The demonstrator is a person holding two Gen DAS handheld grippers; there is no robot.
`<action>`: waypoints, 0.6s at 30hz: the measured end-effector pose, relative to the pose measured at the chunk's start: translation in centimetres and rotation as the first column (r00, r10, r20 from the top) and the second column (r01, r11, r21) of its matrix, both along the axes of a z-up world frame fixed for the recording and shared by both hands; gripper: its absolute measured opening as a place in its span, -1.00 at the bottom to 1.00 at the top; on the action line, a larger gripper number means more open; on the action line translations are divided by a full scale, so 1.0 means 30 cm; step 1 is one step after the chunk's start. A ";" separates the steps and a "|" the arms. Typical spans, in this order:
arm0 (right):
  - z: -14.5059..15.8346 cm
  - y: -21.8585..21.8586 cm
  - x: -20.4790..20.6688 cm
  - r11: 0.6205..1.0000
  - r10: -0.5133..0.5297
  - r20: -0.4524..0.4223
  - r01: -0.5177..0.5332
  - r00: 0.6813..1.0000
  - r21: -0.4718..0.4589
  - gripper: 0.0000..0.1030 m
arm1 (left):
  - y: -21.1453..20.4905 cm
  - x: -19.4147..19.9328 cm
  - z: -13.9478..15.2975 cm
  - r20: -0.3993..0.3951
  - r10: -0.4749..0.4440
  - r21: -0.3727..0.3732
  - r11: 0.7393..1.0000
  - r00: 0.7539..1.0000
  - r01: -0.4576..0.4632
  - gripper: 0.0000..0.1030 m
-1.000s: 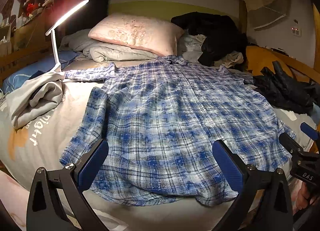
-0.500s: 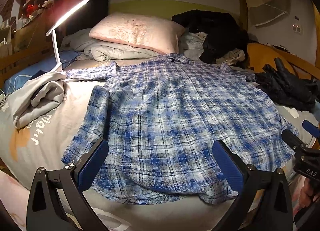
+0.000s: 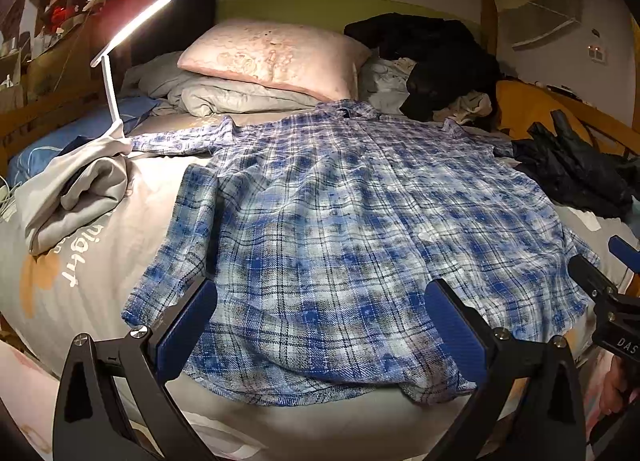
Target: Fold large clothes
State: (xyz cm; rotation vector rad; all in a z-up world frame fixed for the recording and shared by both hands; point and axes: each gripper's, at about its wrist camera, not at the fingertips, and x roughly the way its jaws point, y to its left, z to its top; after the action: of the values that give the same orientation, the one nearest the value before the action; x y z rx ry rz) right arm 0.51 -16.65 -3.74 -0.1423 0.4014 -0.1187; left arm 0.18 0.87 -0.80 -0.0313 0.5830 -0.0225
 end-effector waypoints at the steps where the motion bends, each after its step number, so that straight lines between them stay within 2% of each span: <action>1: 0.000 0.000 0.000 1.000 -0.001 0.001 0.001 1.000 0.000 1.00 | -0.001 0.000 0.000 0.000 0.000 0.002 1.000 1.000 0.000 1.00; 15: -0.005 0.003 0.006 1.000 -0.002 -0.012 0.002 1.000 -0.015 1.00 | -0.011 -0.005 -0.005 0.004 -0.005 0.020 1.000 1.000 0.005 1.00; 18: -0.008 0.002 0.008 1.000 -0.004 -0.013 0.004 1.000 -0.015 1.00 | -0.012 -0.016 0.000 0.039 0.011 0.044 0.999 0.999 -0.013 1.00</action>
State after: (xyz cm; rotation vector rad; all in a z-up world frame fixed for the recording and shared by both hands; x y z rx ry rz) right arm 0.76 -16.58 -3.99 -0.1569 0.4140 -0.1251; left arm -0.29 0.52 -0.79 0.0086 0.5447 0.0016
